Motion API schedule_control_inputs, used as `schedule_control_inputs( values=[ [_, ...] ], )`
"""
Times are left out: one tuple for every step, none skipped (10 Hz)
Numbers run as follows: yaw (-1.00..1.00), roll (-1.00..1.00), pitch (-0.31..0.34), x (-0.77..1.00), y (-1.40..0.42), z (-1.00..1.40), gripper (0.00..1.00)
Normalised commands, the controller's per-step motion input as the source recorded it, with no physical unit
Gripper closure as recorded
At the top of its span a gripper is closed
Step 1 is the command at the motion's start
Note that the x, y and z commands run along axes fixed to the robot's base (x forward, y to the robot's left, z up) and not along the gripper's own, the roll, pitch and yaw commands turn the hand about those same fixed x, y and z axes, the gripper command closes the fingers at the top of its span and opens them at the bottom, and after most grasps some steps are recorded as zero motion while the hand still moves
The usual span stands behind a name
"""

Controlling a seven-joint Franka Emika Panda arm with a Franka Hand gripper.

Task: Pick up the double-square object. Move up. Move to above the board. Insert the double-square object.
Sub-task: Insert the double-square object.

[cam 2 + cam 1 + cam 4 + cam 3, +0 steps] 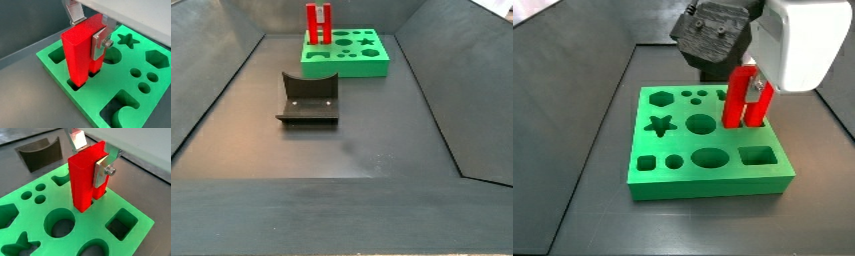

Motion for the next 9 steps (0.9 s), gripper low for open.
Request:
schedule_control_inputs(
  values=[
    [0.14,0.20,0.009,0.20,0.00,-0.51,1.00],
    [0.00,0.15,0.047,0.33,0.00,-0.40,1.00],
    [-0.19,0.14,0.051,0.31,0.00,-0.39,1.00],
    [-0.39,0.08,0.030,0.15,0.00,-0.37,1.00],
    [-0.55,0.00,0.000,-0.15,0.00,-0.20,1.00],
    [-0.43,0.00,0.000,-0.19,0.00,-0.07,1.00],
    [-0.31,0.00,0.011,-0.28,0.00,-0.05,1.00],
    [-0.21,0.00,0.006,-0.20,0.00,-0.02,1.00],
    [-0.01,0.07,0.000,-0.02,-0.05,-0.35,1.00]
  ],
)
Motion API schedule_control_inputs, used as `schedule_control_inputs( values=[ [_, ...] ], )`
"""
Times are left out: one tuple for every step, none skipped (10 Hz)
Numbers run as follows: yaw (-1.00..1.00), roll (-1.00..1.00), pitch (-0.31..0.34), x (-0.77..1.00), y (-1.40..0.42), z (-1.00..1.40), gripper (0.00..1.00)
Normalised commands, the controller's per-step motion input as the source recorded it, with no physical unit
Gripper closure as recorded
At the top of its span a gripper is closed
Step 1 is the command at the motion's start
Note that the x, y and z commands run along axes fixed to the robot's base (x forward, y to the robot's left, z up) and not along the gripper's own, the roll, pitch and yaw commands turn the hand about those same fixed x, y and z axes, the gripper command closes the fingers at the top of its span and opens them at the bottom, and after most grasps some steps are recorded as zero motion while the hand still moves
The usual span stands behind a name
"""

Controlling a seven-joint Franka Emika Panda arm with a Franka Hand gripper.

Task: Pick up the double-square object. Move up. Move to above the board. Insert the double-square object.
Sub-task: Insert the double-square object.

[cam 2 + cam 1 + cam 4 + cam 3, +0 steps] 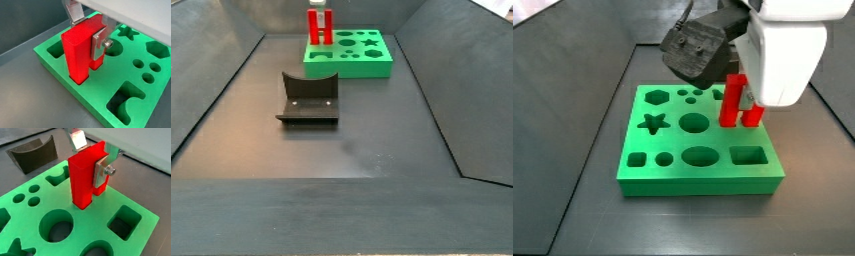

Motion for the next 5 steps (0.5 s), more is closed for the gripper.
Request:
schedule_control_inputs(
  values=[
    [0.00,0.05,0.009,0.22,-0.12,-0.79,1.00],
    [0.00,0.00,0.004,0.32,-0.13,-1.00,1.00],
    [0.00,0.00,0.000,0.39,-0.11,-1.00,1.00],
    [0.00,0.02,0.054,0.37,-0.03,-0.94,1.00],
    [0.00,0.05,0.044,0.03,-0.05,0.00,1.00]
  ],
)
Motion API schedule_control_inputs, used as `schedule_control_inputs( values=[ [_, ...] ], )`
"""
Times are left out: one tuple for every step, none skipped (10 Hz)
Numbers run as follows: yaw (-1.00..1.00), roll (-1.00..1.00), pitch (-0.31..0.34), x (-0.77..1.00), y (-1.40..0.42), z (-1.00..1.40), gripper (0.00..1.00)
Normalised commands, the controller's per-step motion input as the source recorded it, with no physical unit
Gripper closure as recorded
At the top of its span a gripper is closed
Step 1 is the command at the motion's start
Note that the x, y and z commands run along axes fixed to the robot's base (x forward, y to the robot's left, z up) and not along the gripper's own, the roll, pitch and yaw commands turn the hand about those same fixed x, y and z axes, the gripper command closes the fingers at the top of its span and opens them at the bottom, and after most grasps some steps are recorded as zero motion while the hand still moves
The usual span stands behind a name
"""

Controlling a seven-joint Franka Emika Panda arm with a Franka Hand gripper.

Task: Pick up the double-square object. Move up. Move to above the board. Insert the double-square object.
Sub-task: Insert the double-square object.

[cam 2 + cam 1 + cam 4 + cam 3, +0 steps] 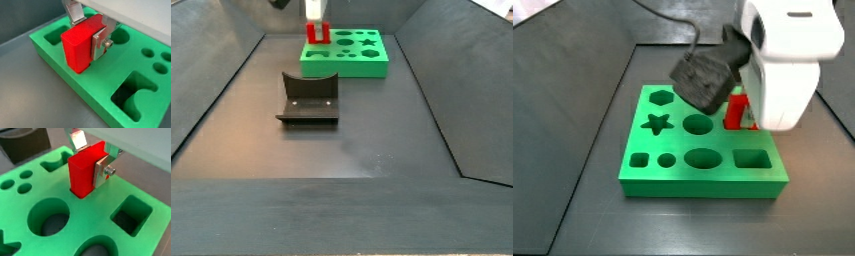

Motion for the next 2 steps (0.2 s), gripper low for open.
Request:
schedule_control_inputs(
  values=[
    [0.00,0.01,0.000,-0.03,0.00,0.00,1.00],
    [0.00,0.00,0.000,0.00,0.00,0.00,1.00]
  ],
)
